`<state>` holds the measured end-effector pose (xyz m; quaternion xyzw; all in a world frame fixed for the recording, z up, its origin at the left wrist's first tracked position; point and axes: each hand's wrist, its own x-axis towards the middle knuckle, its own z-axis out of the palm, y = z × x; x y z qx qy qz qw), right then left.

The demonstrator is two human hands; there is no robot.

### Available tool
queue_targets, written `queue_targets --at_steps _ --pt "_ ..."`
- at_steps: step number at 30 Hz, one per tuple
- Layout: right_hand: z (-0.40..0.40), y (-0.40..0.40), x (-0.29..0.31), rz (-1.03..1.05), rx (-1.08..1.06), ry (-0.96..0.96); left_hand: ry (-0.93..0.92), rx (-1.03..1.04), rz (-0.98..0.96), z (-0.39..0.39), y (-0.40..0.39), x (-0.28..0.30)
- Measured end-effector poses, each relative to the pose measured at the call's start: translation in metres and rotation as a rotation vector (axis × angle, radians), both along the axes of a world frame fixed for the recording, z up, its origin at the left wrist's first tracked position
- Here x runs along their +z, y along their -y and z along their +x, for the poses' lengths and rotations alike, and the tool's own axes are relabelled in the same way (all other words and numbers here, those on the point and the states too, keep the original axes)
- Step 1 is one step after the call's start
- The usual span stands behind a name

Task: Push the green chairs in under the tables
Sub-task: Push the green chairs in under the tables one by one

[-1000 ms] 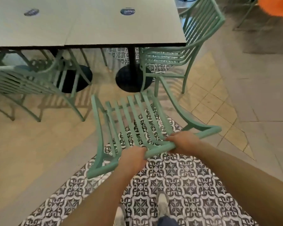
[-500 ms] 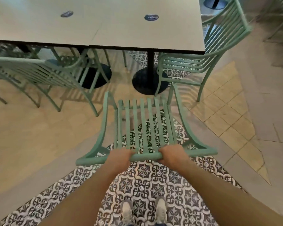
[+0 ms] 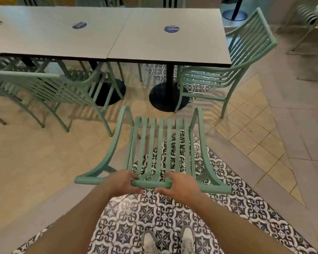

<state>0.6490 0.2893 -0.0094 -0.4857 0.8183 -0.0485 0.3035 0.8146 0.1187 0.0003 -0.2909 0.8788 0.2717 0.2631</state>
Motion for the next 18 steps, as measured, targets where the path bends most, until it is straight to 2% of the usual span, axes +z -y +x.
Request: queue_targets --at_steps 2,3,4,6,7,8,9,10,11,12,13,15,17,18 --pt "-0.014 -0.007 0.002 -0.111 -0.229 0.15 -0.139 0.264 0.153 0.005 0.01 0.011" --pt "-0.024 -0.011 0.003 -0.182 -0.379 0.183 -0.206 0.422 0.126 0.012 0.018 0.014" --pt "-0.035 -0.017 0.004 -0.265 -0.535 0.177 -0.263 0.571 0.037 0.02 0.029 0.013" --pt "-0.058 -0.035 0.008 -0.383 -0.855 0.043 -0.245 0.812 -0.244 0.044 0.05 0.007" --pt "-0.068 -0.049 0.008 -0.414 -1.039 -0.007 -0.211 0.949 -0.305 0.057 0.054 0.005" --pt "-0.077 -0.063 0.008 -0.424 -1.239 -0.013 -0.197 1.092 -0.286 0.07 0.059 -0.001" --pt "-0.082 -0.075 0.007 -0.407 -1.434 0.067 -0.209 1.254 -0.158 0.079 0.059 -0.004" --pt "-0.083 -0.085 0.005 -0.385 -1.602 0.245 -0.266 1.428 0.033 0.083 0.057 -0.004" --pt "-0.081 -0.089 0.0 -0.377 -1.713 0.509 -0.338 1.607 0.268 0.085 0.052 -0.003" --pt "-0.077 -0.09 -0.006 -0.401 -1.763 0.764 -0.419 1.76 0.493 0.085 0.047 -0.002" --pt "-0.07 -0.09 -0.01 -0.41 -1.775 0.924 -0.478 1.873 0.654 0.084 0.042 -0.002" --pt "-0.064 -0.078 -0.016 -0.538 -1.905 1.047 -0.554 1.968 0.799 0.08 0.041 0.001" --pt "-0.063 -0.067 -0.018 -0.627 -2.05 1.108 -0.564 1.963 0.832 0.079 0.042 0.001" --pt "-0.061 -0.063 -0.019 -0.66 -2.111 1.071 -0.553 1.955 0.834 0.078 0.045 0.002"
